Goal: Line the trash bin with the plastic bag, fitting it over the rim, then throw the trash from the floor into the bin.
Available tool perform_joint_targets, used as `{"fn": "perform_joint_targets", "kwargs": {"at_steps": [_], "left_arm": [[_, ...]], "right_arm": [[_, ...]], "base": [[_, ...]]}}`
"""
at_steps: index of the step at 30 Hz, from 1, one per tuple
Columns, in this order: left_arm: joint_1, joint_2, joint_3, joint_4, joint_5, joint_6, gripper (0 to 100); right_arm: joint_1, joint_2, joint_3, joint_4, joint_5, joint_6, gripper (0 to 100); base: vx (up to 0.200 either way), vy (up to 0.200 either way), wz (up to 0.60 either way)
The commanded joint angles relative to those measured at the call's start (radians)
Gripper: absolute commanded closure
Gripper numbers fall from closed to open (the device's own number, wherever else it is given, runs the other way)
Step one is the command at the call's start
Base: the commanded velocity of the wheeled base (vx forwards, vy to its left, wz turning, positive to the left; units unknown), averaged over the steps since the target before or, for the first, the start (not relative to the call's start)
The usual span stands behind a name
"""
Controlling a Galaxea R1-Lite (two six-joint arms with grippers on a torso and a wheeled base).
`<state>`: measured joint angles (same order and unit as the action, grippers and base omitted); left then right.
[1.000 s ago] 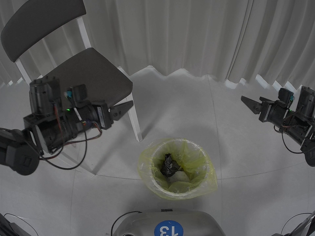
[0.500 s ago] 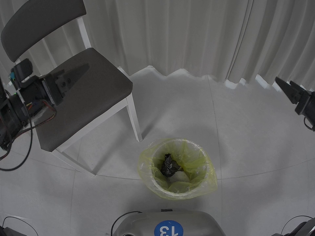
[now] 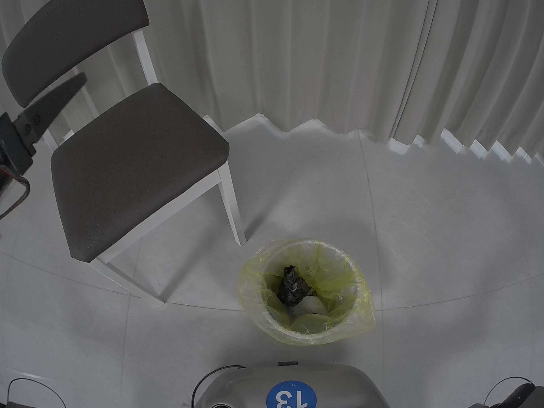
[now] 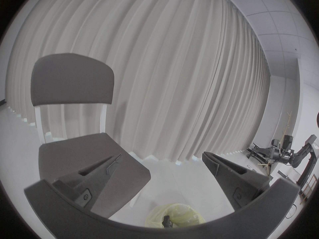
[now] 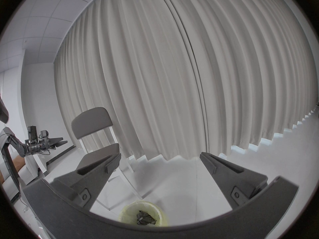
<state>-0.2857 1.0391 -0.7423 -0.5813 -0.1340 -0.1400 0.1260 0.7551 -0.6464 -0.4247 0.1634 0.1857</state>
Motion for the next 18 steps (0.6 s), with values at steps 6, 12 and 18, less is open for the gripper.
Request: {"fn": "perform_joint_targets", "kwargs": {"at_steps": [6, 12, 18], "left_arm": [[0.060, -0.079, -0.072, 0.028, -0.001, 0.013, 0], [0.096, -0.129, -0.129, 0.110, -0.001, 0.157, 0], [0.177, -0.171, -0.141, 0.236, 0.045, 0.332, 0]], "right_arm": [[-0.002, -0.169, -0.098, 0.052, -0.001, -0.012, 0], [-0.016, -0.229, -0.134, 0.067, -0.012, -0.098, 0], [-0.034, -0.241, -0.139, 0.084, -0.073, -0.187, 0]], "base": [[0.000, 0.000, 0.00], [0.000, 0.000, 0.00], [0.000, 0.000, 0.00]]}}
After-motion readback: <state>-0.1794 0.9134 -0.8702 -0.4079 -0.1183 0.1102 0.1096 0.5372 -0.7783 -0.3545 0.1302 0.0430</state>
